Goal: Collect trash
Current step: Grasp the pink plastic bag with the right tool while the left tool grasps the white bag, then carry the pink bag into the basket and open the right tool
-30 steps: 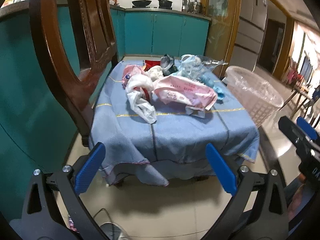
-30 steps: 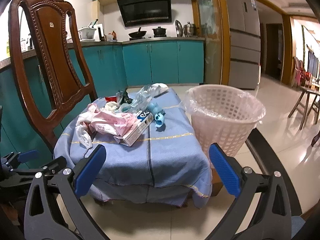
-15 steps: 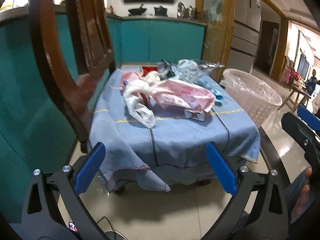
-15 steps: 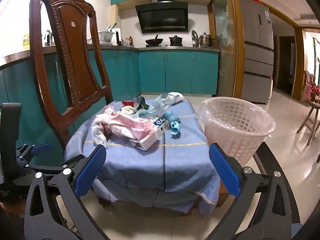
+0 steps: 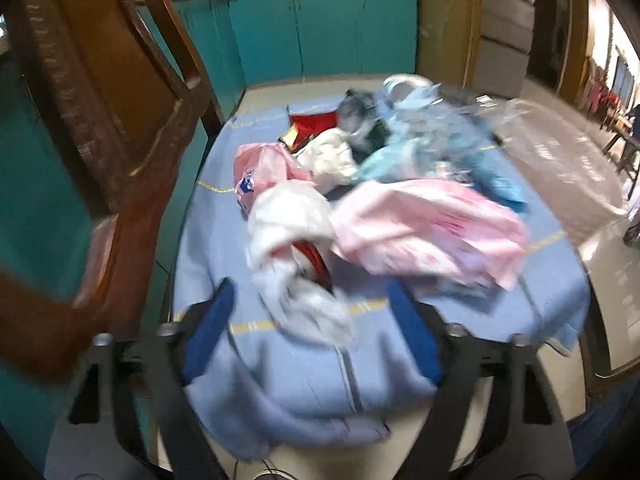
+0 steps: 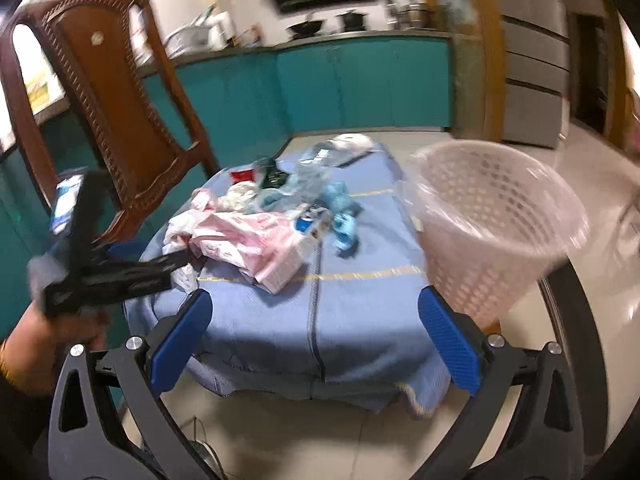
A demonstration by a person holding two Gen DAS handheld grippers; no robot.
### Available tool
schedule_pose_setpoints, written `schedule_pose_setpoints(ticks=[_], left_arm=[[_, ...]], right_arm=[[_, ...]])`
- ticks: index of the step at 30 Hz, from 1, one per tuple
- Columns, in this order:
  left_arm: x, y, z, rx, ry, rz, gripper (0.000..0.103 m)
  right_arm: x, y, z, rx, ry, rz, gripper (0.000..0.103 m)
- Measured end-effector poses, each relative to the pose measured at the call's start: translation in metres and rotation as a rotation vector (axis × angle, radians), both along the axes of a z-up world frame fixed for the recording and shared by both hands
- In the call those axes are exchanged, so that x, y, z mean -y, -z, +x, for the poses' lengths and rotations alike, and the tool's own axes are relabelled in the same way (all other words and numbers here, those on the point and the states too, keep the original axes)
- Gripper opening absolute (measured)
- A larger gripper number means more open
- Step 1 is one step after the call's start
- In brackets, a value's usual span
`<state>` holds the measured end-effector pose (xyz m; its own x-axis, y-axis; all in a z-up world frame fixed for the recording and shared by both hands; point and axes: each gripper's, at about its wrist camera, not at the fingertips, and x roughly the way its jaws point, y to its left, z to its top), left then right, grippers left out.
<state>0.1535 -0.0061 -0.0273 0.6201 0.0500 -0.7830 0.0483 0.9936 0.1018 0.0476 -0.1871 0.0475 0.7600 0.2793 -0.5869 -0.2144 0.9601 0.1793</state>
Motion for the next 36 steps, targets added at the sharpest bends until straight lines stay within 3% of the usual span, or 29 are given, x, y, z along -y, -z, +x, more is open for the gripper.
schedule_pose_setpoints(ticks=[2,4,6,10,15,17,20,26,29,36], left_arm=[[-0.005,0.015,0.024,-0.075,-0.002,-0.006,0.053],[-0.010,0.028,0.033,-0.129,0.006,-0.036,0.015],[-0.016,0.026,0.030,-0.103,0.009,-0.052,0.006],[-0.027,-0.003,0.014,-0.030,0.031,-0.113,0.004],[-0.036,-0.072,-0.018,0.205,0.053,-0.149,0.004],[-0.040,-0.087,-0.028,0.280,0.056,-0.179,0.004],[-0.042,-0.105,-0.034,0.351,0.065,-0.237,0.004],[-0.045,-0.105,-0.036,0.356,0.045,-0.279,0.004],[-0.042,-0.097,-0.034,0.331,0.036,-0.293,0.004],[-0.031,-0.082,-0.026,0.284,0.034,-0.288,0.004]], right_arm=[[-0.014,-0.006,0.021,-0.002,-0.081,-0.045,0.100],[-0.031,-0.009,0.046,0.002,-0.154,-0.089,0.100],[-0.044,-0.005,0.069,-0.001,-0.187,-0.125,0.100],[-0.060,0.012,0.108,-0.046,-0.248,-0.109,0.097],[-0.079,0.034,0.126,-0.128,-0.292,-0.149,0.073],[-0.081,0.039,0.129,-0.158,-0.302,-0.171,0.039],[-0.071,0.031,0.125,-0.164,-0.279,-0.131,0.024],[-0.021,-0.030,0.098,-0.030,-0.217,0.048,0.020],[0.002,-0.052,0.082,0.053,-0.174,0.079,0.020],[0.007,-0.046,0.077,0.041,-0.121,0.047,0.020]])
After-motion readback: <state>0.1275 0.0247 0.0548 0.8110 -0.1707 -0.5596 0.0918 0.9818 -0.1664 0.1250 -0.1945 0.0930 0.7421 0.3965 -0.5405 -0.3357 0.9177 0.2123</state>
